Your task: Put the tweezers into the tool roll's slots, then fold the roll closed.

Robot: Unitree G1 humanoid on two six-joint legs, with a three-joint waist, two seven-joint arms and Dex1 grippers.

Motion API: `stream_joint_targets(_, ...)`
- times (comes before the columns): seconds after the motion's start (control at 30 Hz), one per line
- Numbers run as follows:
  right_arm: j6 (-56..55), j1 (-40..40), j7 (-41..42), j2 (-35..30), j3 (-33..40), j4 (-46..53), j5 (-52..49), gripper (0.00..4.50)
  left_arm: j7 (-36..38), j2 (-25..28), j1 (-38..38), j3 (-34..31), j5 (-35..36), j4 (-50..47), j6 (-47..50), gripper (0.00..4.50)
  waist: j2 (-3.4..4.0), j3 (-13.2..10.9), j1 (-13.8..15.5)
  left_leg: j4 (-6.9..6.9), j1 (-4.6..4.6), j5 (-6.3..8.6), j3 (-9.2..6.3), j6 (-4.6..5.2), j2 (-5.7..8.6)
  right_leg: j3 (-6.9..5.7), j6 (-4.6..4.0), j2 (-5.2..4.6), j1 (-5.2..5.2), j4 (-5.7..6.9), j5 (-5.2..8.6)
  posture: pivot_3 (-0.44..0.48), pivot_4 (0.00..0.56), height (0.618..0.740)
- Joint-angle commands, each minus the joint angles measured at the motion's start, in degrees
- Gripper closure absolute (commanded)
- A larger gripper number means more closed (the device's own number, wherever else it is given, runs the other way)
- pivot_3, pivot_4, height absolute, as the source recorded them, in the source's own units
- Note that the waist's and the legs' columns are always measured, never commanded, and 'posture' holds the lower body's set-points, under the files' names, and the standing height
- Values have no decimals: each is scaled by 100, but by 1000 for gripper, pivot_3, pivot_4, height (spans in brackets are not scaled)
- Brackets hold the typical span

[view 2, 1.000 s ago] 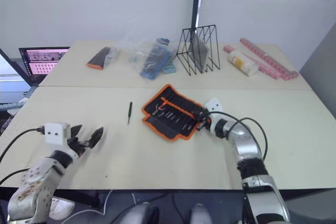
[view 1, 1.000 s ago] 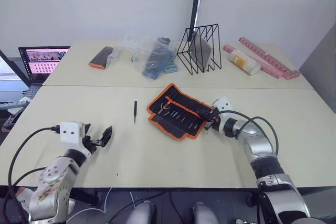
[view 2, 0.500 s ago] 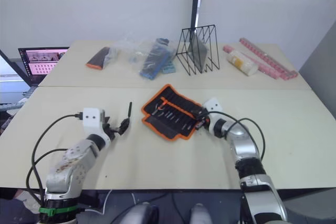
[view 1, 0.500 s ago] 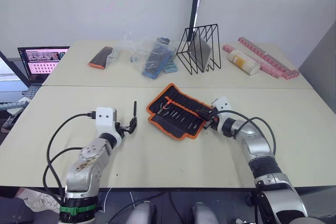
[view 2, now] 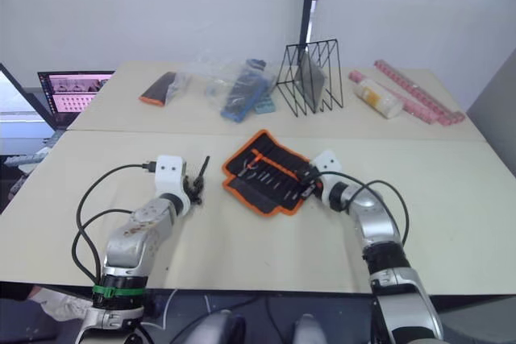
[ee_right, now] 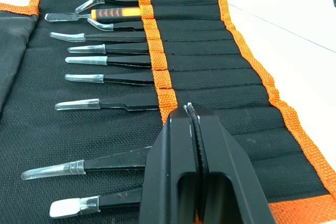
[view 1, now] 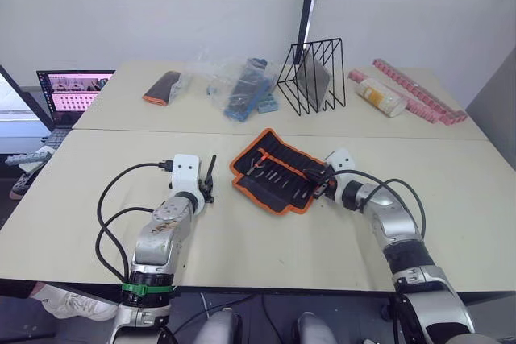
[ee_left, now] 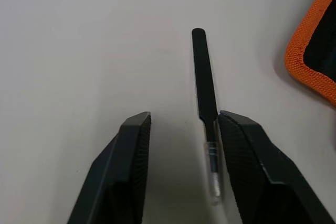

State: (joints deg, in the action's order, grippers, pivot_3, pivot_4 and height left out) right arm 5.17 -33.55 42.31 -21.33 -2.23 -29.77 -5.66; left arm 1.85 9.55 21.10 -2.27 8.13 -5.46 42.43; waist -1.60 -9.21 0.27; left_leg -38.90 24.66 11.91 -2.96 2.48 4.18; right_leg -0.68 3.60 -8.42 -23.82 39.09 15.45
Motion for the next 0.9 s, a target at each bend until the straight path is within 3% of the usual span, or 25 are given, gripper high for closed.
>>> stream_joint_targets(0.03,109,71,12,29,-126,-3,87,4500,63,-66,-28,180,-69,112,142,3823,0,0,8,0,-1,0,0,0,0,0,0,0,0,0,0,0,150,687)
stream_joint_targets(0.07,114,72,14,31,-127,1,88,4500,59,-65,-29,149,-89,117,132,3942,0,0,12,0,-1,0,0,0,0,0,0,0,1,0,0,0,150,687)
stream_joint_targets(0.1,118,73,16,30,-128,3,90,4500,72,-30,-31,116,-125,112,98,4472,0,0,17,0,-1,0,0,0,0,0,0,0,0,0,0,0,150,687)
stream_joint_targets(0.33,134,88,15,12,-127,24,90,4500,255,366,-59,-57,-198,-169,-138,4493,0,0,9,1,-1,0,0,0,-1,1,0,1,-2,0,0,0,150,687)
stream_joint_targets(0.57,177,150,18,-98,-70,186,61,4500,1029,816,104,-126,134,-703,-273,4493,0,0,6,1,8,0,0,0,-2,2,0,1,-16,0,0,0,150,687)
stream_joint_targets(0.9,348,369,195,-374,29,595,-66,4500,2016,1034,750,180,961,-1296,780,4493,-1,-1,31,2,13,0,0,0,-1,0,0,0,-13,-3,0,0,150,687)
